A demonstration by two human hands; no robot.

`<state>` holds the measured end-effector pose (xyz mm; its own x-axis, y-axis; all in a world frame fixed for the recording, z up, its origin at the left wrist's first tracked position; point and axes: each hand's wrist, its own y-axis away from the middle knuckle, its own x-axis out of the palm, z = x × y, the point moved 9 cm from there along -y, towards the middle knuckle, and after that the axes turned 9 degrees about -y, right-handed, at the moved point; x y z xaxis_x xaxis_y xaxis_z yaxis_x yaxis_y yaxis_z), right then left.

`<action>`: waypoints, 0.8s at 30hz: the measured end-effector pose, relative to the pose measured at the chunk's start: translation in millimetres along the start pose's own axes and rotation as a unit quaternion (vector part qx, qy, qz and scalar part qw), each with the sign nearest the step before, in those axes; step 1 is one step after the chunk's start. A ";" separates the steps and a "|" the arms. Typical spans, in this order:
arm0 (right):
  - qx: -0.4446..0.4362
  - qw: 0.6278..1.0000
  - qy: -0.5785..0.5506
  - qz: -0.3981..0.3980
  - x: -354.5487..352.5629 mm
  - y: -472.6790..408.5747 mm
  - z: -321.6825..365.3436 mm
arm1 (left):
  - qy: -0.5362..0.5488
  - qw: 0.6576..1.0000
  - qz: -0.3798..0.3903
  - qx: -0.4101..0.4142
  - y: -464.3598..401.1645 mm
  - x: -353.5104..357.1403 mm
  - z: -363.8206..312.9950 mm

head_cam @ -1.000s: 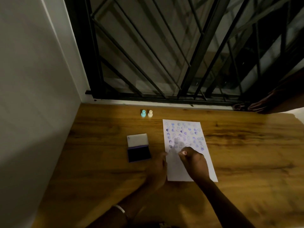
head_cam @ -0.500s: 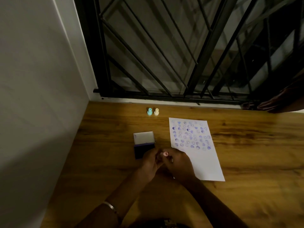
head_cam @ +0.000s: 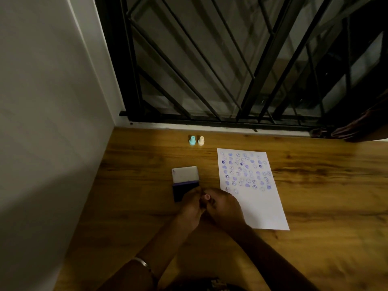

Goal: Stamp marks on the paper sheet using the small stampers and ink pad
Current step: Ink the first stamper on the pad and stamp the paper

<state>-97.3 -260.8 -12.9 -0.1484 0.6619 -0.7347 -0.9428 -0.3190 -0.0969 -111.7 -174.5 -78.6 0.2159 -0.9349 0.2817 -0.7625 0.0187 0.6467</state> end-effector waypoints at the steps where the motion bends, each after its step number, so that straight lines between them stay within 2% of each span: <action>1: 0.001 1.000 0.000 0.000 -0.1 -0.6 0.0 | -0.004 1.000 0.001 -0.001 -1.0 0.1 -0.1; 8: -0.007 0.999 0.027 -0.020 -4.0 -7.0 1.8 | -0.032 0.999 -0.031 0.017 -3.9 -2.4 -6.3; 13: -0.001 1.000 0.001 -0.008 -2.1 -17.5 0.1 | -0.046 0.996 -0.059 0.050 -7.1 -6.3 -21.1; 18: -0.012 1.000 -0.021 -0.005 -3.7 -38.2 -2.8 | -0.119 0.987 -0.066 0.081 -13.0 -8.1 -35.1; 20: -0.018 1.000 -0.021 -0.011 -8.7 -52.2 -4.3 | -0.168 0.974 -0.098 0.119 -14.0 -15.5 -47.1; 24: 0.040 0.999 0.012 -0.002 -13.2 -87.8 -32.1 | -0.281 0.915 -0.172 0.235 -8.7 -31.3 -77.7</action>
<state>-3.0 -263.2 -16.2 -0.1373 0.6462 -0.7507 -0.9643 -0.2604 -0.0478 -64.3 -117.9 -38.0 0.2461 -0.8938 -0.3750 -0.9143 -0.3425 0.2162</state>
